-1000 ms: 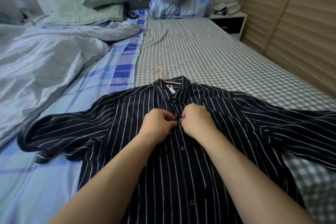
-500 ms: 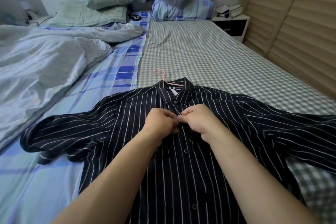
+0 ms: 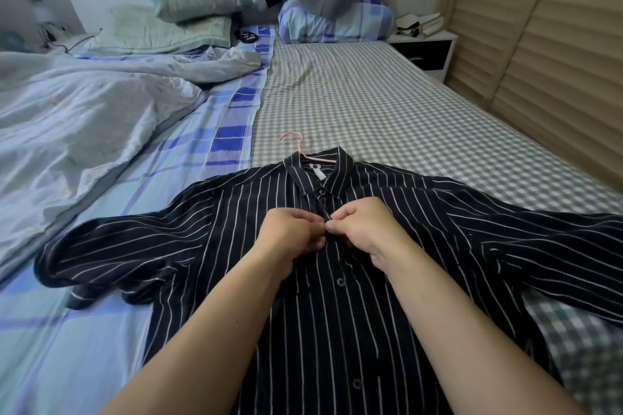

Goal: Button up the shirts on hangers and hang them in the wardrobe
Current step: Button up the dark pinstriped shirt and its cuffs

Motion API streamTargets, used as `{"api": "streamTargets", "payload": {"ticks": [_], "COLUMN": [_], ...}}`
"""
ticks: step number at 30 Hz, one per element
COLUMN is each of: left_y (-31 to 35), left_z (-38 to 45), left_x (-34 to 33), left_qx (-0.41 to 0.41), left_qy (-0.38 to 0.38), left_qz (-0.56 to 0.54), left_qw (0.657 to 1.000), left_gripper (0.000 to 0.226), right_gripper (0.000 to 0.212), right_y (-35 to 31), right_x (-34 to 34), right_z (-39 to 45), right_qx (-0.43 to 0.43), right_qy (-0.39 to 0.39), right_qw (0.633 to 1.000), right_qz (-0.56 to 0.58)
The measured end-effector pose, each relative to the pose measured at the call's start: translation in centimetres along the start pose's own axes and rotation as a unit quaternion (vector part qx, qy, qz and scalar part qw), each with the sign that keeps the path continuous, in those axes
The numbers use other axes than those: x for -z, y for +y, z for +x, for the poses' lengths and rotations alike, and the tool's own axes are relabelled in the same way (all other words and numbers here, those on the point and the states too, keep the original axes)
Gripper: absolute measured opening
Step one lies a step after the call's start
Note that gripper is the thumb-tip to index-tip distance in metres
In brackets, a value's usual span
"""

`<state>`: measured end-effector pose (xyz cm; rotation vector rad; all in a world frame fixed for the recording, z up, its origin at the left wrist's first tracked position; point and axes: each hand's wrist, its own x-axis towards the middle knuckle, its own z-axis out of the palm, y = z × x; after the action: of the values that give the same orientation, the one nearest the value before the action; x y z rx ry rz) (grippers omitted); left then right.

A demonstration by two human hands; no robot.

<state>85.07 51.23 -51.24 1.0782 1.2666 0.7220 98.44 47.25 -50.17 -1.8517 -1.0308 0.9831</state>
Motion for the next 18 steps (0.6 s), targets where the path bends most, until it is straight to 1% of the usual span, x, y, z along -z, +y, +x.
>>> {"api": "streamTargets", "payload": {"ticks": [3, 5, 7, 9, 11, 13, 15, 18], "left_y": [0.2, 0.4, 0.7, 0.8, 0.8, 0.6, 0.3, 0.2], "left_z": [-0.1, -0.2, 0.0, 0.0, -0.1, -0.3, -0.3, -0.4], "left_x": [0.3, 0.4, 0.2, -0.1, 0.0, 0.1, 0.1, -0.1], "left_qx": [0.011, 0.023, 0.031, 0.033, 0.025, 0.012, 0.012, 0.006], "left_qy": [-0.011, -0.016, -0.003, 0.006, -0.005, -0.016, 0.001, 0.023], "left_qz": [-0.008, -0.022, -0.029, -0.027, -0.025, -0.020, -0.033, -0.050], "left_qw": [1.000, 0.999, 0.999, 0.999, 0.999, 1.000, 0.999, 0.998], "left_gripper": [0.010, 0.012, 0.013, 0.015, 0.017, 0.011, 0.006, 0.013], "right_gripper": [0.009, 0.017, 0.026, 0.032, 0.035, 0.031, 0.025, 0.020], "right_y": [0.0, -0.1, -0.1, -0.1, 0.0, 0.2, 0.6, 0.8], "right_x": [0.6, 1.0, 1.2, 1.3, 1.2, 1.1, 1.0, 0.6], "right_z": [0.0, 0.0, -0.2, -0.5, -0.7, -0.8, -0.7, -0.5], "right_qx": [-0.013, -0.021, -0.019, -0.002, 0.017, 0.032, 0.047, 0.078], "right_qy": [-0.053, -0.095, -0.113, -0.113, -0.109, -0.104, -0.090, -0.064], "right_qw": [0.998, 0.993, 0.990, 0.991, 0.992, 0.993, 0.994, 0.995], "right_qz": [0.036, 0.068, 0.079, 0.068, 0.053, 0.043, 0.033, 0.009]}}
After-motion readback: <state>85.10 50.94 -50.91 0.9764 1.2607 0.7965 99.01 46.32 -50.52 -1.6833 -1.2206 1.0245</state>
